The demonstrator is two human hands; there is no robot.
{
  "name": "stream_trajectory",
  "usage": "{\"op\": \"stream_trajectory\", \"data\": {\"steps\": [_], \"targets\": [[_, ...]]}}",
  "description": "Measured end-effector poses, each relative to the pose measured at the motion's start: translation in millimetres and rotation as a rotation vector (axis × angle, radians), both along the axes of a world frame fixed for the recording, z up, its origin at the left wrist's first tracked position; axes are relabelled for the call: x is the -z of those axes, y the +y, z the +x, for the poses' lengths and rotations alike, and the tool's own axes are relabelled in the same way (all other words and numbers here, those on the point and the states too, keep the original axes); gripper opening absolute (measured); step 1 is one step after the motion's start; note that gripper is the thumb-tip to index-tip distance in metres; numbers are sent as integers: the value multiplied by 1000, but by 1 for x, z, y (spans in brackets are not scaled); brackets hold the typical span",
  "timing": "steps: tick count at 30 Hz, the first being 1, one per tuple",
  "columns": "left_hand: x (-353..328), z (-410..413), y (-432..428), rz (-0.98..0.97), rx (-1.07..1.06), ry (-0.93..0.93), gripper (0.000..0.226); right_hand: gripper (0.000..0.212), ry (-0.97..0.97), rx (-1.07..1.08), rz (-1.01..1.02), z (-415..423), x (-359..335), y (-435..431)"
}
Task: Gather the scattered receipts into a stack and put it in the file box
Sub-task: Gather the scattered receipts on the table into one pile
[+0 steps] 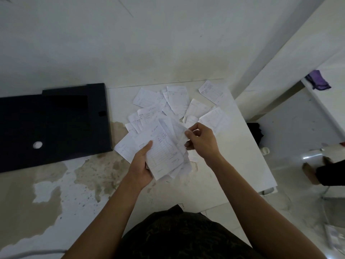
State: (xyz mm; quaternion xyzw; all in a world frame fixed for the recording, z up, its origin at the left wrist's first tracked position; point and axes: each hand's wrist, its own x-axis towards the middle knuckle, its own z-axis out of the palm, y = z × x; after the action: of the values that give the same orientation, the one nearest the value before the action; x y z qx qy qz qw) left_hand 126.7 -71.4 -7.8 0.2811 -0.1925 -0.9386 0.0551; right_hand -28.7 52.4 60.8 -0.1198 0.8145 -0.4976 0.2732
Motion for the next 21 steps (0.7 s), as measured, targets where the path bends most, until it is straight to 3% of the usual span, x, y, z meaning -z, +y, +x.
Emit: {"op": "stream_trajectory", "data": {"steps": [5,12,16,21], "targets": [[-4,-6,-1,-22,-27,51,34,15,-37,-11,5,-5,-4,-2],[-12,-4,-7,-134,-42,-35,38,10,-136,-336,252,-4,-6,7],[-16,-3,-2,-253,-29,-117,41,29,-280,-103,89,-2,-9,2],[-19,-8,10,-423,81,-186,32,42,-279,-309,202,14,1,-2]]}}
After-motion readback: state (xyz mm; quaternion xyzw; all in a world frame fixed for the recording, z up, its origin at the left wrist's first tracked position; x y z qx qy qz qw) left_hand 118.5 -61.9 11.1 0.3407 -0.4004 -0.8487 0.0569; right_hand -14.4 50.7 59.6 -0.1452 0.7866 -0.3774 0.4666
